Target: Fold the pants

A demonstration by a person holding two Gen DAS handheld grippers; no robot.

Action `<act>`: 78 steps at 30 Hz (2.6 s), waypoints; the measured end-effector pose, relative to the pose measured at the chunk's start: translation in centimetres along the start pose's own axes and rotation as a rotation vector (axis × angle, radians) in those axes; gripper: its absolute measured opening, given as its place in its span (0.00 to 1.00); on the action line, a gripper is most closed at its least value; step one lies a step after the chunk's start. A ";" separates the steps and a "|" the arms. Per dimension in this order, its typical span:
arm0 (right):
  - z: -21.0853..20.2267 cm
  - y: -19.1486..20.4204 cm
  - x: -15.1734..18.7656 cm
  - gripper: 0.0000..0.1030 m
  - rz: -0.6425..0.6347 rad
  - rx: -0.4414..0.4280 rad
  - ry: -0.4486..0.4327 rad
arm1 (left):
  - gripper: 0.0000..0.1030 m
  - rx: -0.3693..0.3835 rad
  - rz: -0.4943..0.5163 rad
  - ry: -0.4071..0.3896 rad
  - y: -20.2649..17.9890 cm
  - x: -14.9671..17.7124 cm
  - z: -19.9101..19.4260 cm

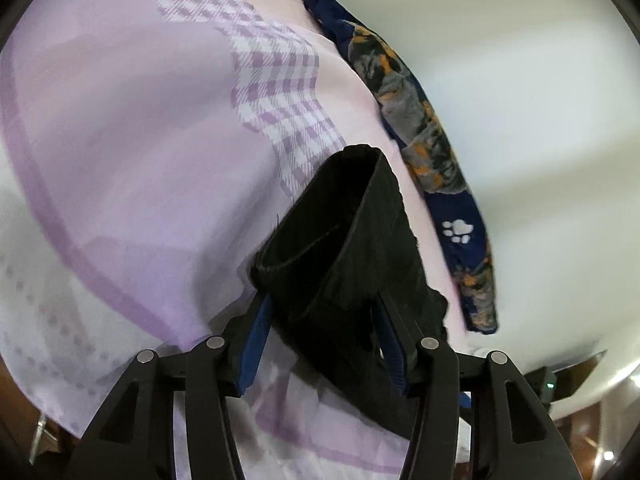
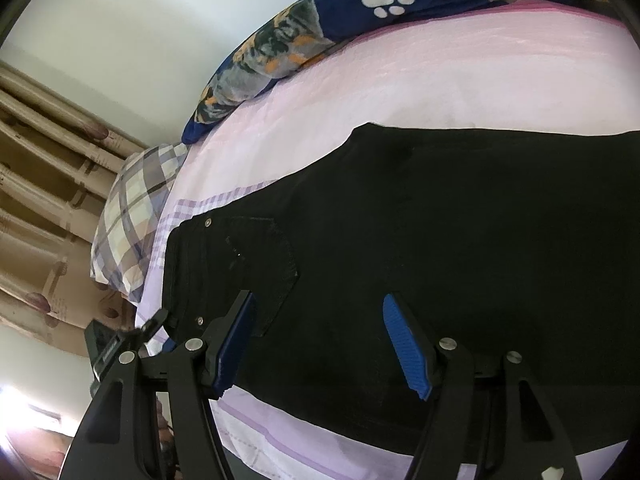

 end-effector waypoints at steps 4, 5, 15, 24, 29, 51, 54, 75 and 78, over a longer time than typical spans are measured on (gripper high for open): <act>0.3 0.4 0.3 0.62 -0.005 -0.007 0.004 | 0.53 -0.067 0.057 -0.012 -0.6 0.0 0.7; 0.2 0.5 0.3 0.62 -0.004 -0.011 0.002 | 0.46 -0.093 0.067 -0.011 -0.7 0.1 0.8; -2.0 -0.3 -0.6 0.62 0.021 -0.037 -0.059 | 0.21 -0.184 0.258 -0.082 -5.9 0.0 -0.9; -6.5 -4.4 -1.9 0.62 0.115 -0.035 -0.164 | 0.19 -0.022 0.516 -0.101 -19.3 1.9 -0.3; -9.4 -7.7 -2.4 0.62 0.184 -0.030 -0.224 | 0.19 0.045 0.685 -0.029 -25.0 6.7 2.3; -13.4 -16.6 -1.4 0.63 0.331 0.006 -0.278 | 0.25 -0.018 1.173 0.306 -26.8 27.7 12.3; -13.4 -16.7 -1.2 0.62 0.329 0.004 -0.271 | 0.27 -0.007 1.165 0.322 -27.1 27.8 12.1; -9.5 -11.7 -1.1 0.61 0.211 -0.091 -0.139 | 0.42 -0.045 0.960 0.255 -24.0 18.3 8.8; -8.1 -10.4 -1.1 0.57 0.186 -0.120 -0.093 | 0.42 -0.038 0.975 0.274 -22.8 18.8 8.7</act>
Point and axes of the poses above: each gripper's, at about its wrist camera, not at the fingertips, and z roughly the way its jaws point, y to its left, x to its underside, the point moved 9 cm from there along z, roughly the way its jaws point, and after that the axes turned 8 degrees about -y, right-handed, at the moved point
